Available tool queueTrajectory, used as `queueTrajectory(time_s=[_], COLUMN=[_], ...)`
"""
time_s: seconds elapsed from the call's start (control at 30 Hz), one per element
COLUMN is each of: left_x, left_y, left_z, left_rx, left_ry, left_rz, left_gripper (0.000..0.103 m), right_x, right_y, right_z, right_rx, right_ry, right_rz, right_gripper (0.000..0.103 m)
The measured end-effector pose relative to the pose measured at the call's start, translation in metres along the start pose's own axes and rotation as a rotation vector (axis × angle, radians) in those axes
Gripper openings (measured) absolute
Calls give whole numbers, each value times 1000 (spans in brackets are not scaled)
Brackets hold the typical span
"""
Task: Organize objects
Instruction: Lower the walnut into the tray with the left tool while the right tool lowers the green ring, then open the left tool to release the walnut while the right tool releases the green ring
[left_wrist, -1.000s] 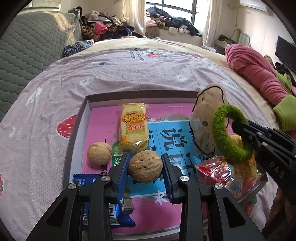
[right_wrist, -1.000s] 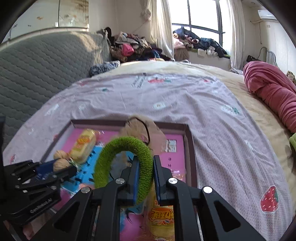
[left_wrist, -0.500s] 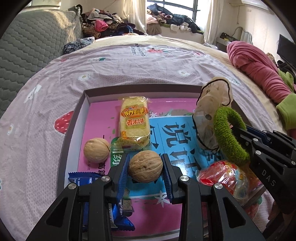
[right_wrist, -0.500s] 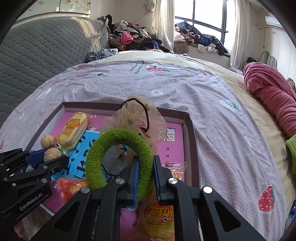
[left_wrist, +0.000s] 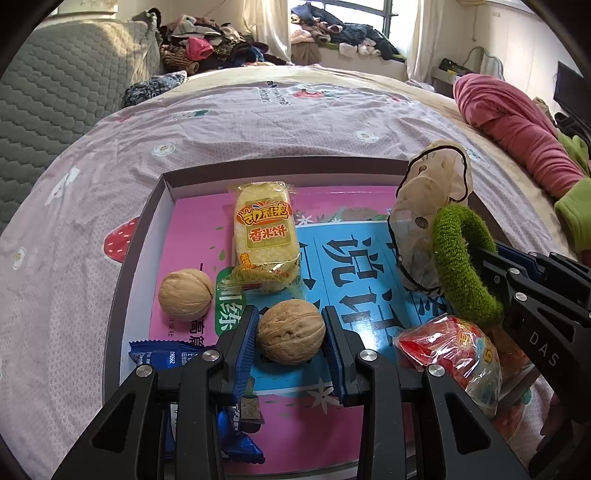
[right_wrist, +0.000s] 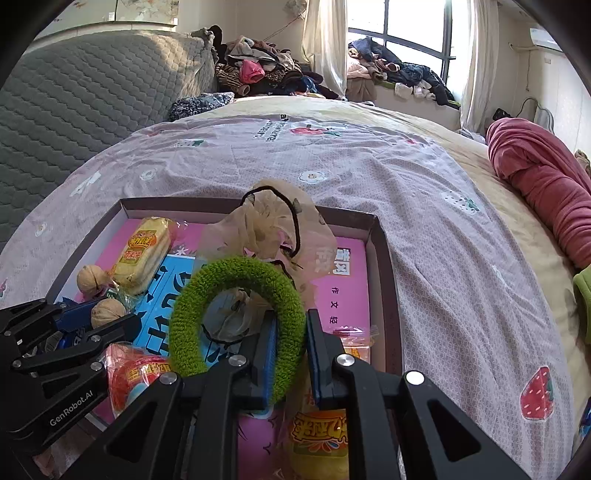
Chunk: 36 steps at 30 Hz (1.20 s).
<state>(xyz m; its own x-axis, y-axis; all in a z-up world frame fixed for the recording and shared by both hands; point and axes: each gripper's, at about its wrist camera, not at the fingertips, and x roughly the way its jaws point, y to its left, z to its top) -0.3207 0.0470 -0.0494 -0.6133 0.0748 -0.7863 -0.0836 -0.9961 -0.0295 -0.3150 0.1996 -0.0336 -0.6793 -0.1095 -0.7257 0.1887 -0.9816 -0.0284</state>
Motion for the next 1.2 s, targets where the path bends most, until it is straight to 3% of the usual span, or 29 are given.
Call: queueTrajectory(time_s=[0.33,0.5,0.63,0.73,0.97,1.2], left_x=[0,-1,-5,-11,-21,-29], left_y=[1,-2,-6,-8,-8,1], left_z=[0,0,0,1,4,7], left_rx=[-4,-7,3,14,9,-11], left_ry=[0,9,8,-6,-23,-44], left_rz=[-2,-42,-40,-21,-28,-5], left_gripper=[40,55,59,73,74,74], right_x=[-4,-9,-13,-18,-27,-29], right_y=[-2,-1,-3,-5,-10,-10], right_z=[4,5,5,7,9,10], right_rx=[5,4,7,15,30,30], right_ry=[-8,-17,-29,-40,-60,-68], right_rz=[-4,-7,-11,-9,-5,-7], right_gripper=[28,35,39,44,45,52])
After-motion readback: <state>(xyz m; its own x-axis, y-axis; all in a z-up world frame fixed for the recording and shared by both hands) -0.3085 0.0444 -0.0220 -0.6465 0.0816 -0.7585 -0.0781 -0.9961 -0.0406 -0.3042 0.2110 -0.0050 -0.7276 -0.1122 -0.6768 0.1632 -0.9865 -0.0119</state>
